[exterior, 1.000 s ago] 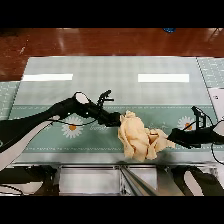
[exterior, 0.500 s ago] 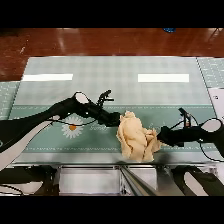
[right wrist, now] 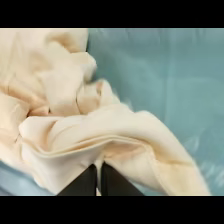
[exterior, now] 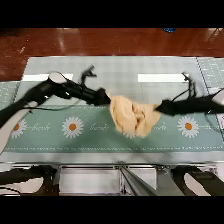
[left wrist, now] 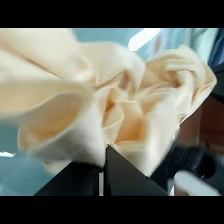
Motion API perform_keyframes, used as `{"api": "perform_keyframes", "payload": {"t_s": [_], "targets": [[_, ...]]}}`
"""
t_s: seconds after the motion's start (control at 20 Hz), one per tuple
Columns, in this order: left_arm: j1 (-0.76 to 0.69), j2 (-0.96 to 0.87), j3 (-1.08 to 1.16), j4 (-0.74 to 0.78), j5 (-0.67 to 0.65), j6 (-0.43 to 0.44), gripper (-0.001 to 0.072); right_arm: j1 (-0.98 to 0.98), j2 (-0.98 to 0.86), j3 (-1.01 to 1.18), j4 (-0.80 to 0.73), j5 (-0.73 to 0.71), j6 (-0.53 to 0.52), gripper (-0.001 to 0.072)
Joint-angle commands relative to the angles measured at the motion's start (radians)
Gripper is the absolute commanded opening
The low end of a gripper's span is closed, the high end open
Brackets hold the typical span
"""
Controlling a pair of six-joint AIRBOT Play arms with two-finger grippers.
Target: Fold the shirts.
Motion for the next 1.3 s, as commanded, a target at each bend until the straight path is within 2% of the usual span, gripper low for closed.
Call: {"api": "perform_keyframes", "payload": {"t_s": [0.0, 0.25, 0.45, 0.55, 0.7, 0.95, 1.1, 1.25], "targets": [[0.189, 0.116, 0.222, -0.003, -0.051, -0.053, 0.0025, -0.021, 0.007, 0.459, -0.1, 0.055, 0.048, 0.002], [0.367, 0.256, 0.583, -0.002, -0.051, -0.091, 0.0025, -0.021, 0.007, 0.975, -0.133, 0.104, 0.064, 0.002], [0.473, 0.369, 0.721, -0.002, -0.051, -0.087, 0.0025, -0.021, 0.045, 1.114, -0.133, 0.152, 0.064, 0.002], [0.527, 0.433, 0.731, 0.003, -0.052, -0.087, 0.0025, -0.021, 0.092, 1.114, -0.146, 0.192, 0.063, 0.002], [0.577, 0.525, 0.731, 0.097, -0.093, -0.08, 0.0025, -0.021, 0.153, 1.114, -0.195, 0.307, 0.064, 0.002], [0.579, 0.601, 0.713, 0.146, -0.303, -0.08, 0.0025, -0.021, 0.218, 1.091, -0.235, 0.567, 0.098, 0.002], [0.579, 0.679, 0.565, 0.212, -0.327, -0.083, 0.0025, -0.021, 0.323, 0.904, -0.278, 0.589, 0.133, 0.002], [0.572, 0.781, 0.285, 0.223, -0.328, -0.083, 0.0025, -0.021, 0.471, 0.574, -0.277, 0.543, 0.19, 0.002]]}}
